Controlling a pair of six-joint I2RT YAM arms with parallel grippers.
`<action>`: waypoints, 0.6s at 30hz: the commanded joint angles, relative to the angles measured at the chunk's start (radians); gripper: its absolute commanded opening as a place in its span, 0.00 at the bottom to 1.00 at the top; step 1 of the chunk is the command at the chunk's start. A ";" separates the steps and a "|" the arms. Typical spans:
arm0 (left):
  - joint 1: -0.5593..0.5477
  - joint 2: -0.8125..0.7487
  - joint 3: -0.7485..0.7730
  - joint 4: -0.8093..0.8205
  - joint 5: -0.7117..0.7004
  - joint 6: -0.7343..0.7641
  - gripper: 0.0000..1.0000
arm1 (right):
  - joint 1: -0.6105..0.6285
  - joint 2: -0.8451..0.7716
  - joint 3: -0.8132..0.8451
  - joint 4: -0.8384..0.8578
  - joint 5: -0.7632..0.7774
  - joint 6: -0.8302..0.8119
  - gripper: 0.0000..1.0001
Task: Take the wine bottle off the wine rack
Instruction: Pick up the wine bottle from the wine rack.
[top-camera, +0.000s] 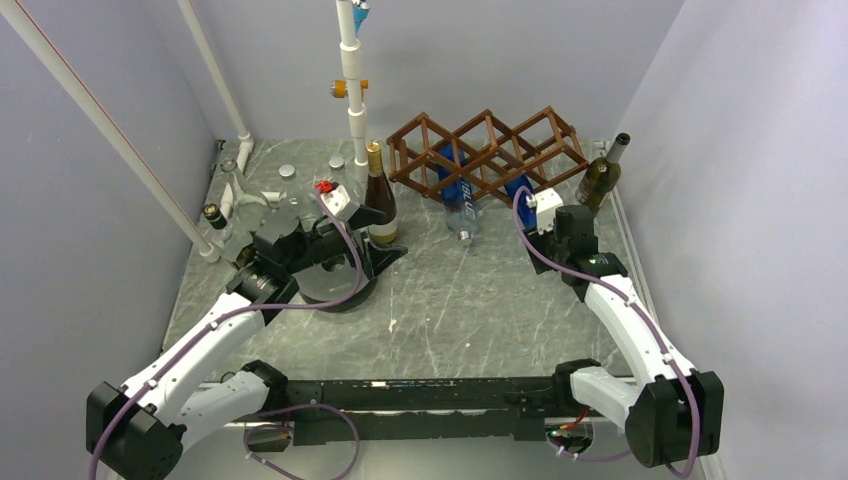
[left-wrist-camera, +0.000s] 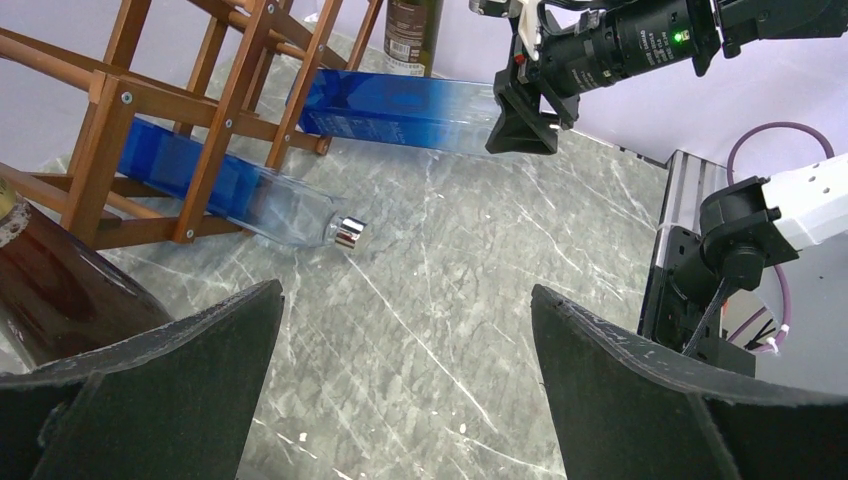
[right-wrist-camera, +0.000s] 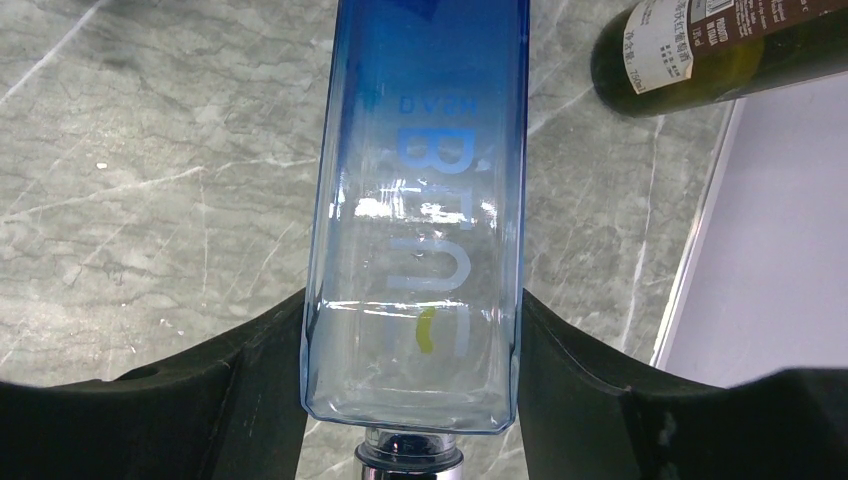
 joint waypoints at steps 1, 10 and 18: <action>-0.005 -0.002 0.005 0.051 0.031 -0.007 0.99 | -0.001 -0.043 0.018 0.000 -0.027 -0.006 0.00; -0.008 0.002 0.006 0.048 0.036 -0.006 0.99 | -0.008 -0.056 0.010 -0.018 -0.026 -0.015 0.00; -0.009 0.005 0.007 0.048 0.041 -0.005 0.99 | -0.008 -0.055 -0.001 -0.026 -0.030 -0.022 0.00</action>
